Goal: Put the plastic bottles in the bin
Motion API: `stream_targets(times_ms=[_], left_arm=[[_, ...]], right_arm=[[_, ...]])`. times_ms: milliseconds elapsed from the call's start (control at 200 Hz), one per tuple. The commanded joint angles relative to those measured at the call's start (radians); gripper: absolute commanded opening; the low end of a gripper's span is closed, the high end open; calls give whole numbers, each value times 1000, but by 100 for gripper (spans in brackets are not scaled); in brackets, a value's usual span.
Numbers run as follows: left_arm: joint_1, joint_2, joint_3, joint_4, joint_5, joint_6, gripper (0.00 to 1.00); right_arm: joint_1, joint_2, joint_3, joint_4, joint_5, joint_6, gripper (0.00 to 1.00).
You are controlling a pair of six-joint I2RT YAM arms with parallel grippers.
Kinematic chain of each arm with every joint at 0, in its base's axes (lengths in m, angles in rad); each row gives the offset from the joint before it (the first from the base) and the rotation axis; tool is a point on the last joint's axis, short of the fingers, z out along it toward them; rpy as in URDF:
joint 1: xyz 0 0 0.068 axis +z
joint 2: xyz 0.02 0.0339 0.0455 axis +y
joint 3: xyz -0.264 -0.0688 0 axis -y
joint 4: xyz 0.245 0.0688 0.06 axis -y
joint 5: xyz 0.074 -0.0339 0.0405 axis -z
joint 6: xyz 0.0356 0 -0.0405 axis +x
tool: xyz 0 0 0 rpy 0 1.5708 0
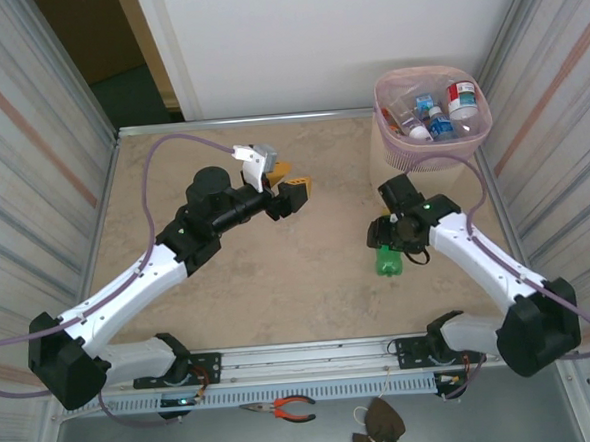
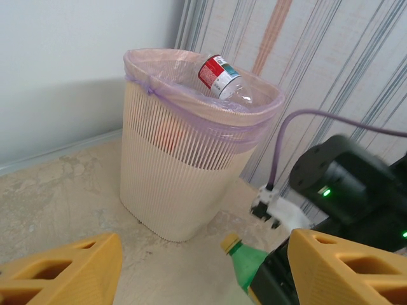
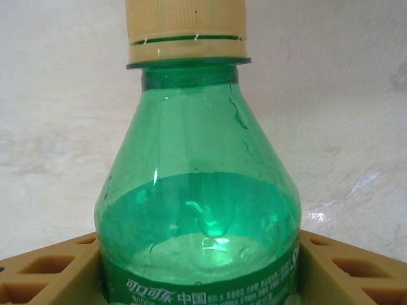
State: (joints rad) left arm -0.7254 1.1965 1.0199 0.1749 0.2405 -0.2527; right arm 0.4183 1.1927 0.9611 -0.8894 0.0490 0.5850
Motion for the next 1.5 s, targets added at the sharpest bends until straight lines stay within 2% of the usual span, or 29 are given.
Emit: stream_targets(times_ms=[0, 266, 606, 987, 1227, 1493], left_arm=[[10, -15, -7, 23, -10, -14, 70], [11, -15, -9, 28, -10, -16, 70], [20, -36, -24, 24, -16, -16, 70], [20, -50, -23, 12, -24, -16, 70], [21, -65, -31, 2, -44, -14, 70], [31, -59, -31, -3, -47, -14, 70]], right_arm=[[-11, -61, 86, -119, 16, -39, 66], [-67, -102, 315, -224, 9, -121, 65], [-261, 25, 640, -244, -59, -305, 65], [-469, 296, 1020, -134, -192, -403, 65], [-506, 498, 1209, -112, -192, -488, 64], [-506, 710, 1423, -196, -181, -556, 63]])
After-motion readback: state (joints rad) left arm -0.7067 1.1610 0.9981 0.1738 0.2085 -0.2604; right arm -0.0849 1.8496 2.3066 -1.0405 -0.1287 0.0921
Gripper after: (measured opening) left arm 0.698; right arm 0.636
